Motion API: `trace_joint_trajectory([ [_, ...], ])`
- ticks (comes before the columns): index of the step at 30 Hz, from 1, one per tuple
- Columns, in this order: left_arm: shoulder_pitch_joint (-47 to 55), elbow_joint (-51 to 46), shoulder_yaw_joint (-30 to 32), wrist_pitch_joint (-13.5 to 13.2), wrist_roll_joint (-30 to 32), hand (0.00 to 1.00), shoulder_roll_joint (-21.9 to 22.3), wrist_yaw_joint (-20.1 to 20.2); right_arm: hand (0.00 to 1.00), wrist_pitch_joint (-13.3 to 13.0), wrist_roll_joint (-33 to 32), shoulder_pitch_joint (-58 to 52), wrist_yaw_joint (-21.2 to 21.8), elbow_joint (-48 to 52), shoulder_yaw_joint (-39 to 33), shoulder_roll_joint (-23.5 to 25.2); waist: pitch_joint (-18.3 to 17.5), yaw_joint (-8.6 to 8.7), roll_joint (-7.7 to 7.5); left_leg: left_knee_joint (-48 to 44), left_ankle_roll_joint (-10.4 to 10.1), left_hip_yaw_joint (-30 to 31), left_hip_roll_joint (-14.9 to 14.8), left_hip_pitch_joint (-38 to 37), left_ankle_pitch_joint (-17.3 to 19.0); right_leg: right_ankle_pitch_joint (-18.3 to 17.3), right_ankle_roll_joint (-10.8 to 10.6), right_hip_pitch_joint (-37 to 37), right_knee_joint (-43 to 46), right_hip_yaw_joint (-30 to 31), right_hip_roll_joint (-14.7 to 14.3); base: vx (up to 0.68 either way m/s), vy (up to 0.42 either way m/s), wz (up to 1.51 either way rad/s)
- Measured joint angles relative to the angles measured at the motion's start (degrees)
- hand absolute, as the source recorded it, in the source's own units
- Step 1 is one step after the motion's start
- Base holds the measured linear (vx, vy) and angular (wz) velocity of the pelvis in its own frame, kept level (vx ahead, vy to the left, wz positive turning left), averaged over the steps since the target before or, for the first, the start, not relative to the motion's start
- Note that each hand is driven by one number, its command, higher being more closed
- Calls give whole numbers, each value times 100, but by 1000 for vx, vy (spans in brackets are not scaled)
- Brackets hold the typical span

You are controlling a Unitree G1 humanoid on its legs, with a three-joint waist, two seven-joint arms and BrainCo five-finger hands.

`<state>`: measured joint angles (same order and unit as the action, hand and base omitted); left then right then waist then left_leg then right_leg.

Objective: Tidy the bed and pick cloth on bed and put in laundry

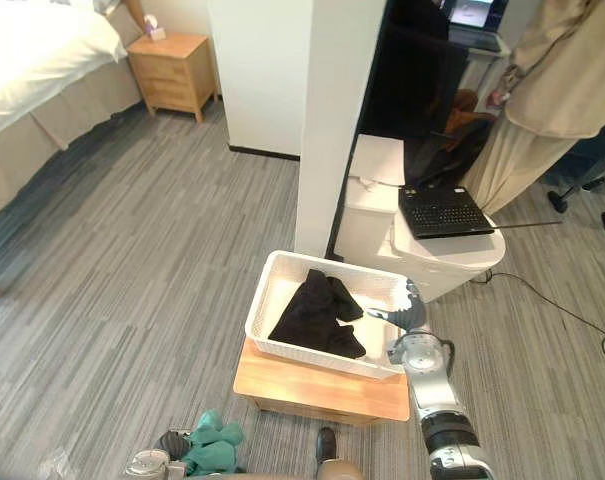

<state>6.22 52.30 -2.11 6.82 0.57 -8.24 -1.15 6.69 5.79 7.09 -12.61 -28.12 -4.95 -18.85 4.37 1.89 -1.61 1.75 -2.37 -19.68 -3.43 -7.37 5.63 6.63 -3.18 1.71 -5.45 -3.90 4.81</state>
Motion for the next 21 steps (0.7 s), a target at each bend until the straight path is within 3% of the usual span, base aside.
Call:
trace_joint_trajectory([
  [6,84,128,12,-9,-408,100,4,-1,0,-135,-1210,-492,-392,-414,-1062,-9,-150,145,39,25,-47,-74,-52,-156,35,-1,2,-47,0,15,-70,1,-29,-12],
  [9,157,132,198,-9,-607,100,52,-15,0,-565,-2227,-878,-376,-874,-1635,118,-225,199,91,24,-69,-117,-63,-179,52,-4,6,-81,-1,13,-81,-16,-26,-5],
  [12,163,159,489,-8,-1022,100,73,-126,0,-850,-2749,-1130,-76,-1417,-2344,388,-236,203,107,24,-67,-86,-58,-238,53,-12,13,-148,-1,-23,-69,-37,-23,5],
  [15,168,379,1066,-12,-1972,100,136,-258,0,-970,-3144,-1484,714,-2190,-3294,767,-291,228,122,55,-37,170,-44,-279,30,-107,7,-315,-3,-312,-6,-37,-27,35],
  [16,183,386,1206,-26,-2165,100,168,-293,0,-972,-3214,-1534,887,-2325,-3459,833,-298,224,130,93,-28,218,-36,-278,22,-128,9,-333,-4,-373,11,-50,-26,54],
  [18,208,425,1749,-160,-3120,100,321,-370,0,-966,-3371,-1746,1516,-2693,-3923,1128,-330,207,170,274,-51,497,21,-249,-68,-237,-55,-386,-19,-701,98,-49,-14,66],
  [21,298,451,2433,-358,-3588,100,496,-568,0,-955,-3313,-1939,1821,-2810,-4067,1640,-424,137,194,405,-15,755,41,-143,-119,-348,-77,-456,-27,-1172,204,-5,6,77],
])
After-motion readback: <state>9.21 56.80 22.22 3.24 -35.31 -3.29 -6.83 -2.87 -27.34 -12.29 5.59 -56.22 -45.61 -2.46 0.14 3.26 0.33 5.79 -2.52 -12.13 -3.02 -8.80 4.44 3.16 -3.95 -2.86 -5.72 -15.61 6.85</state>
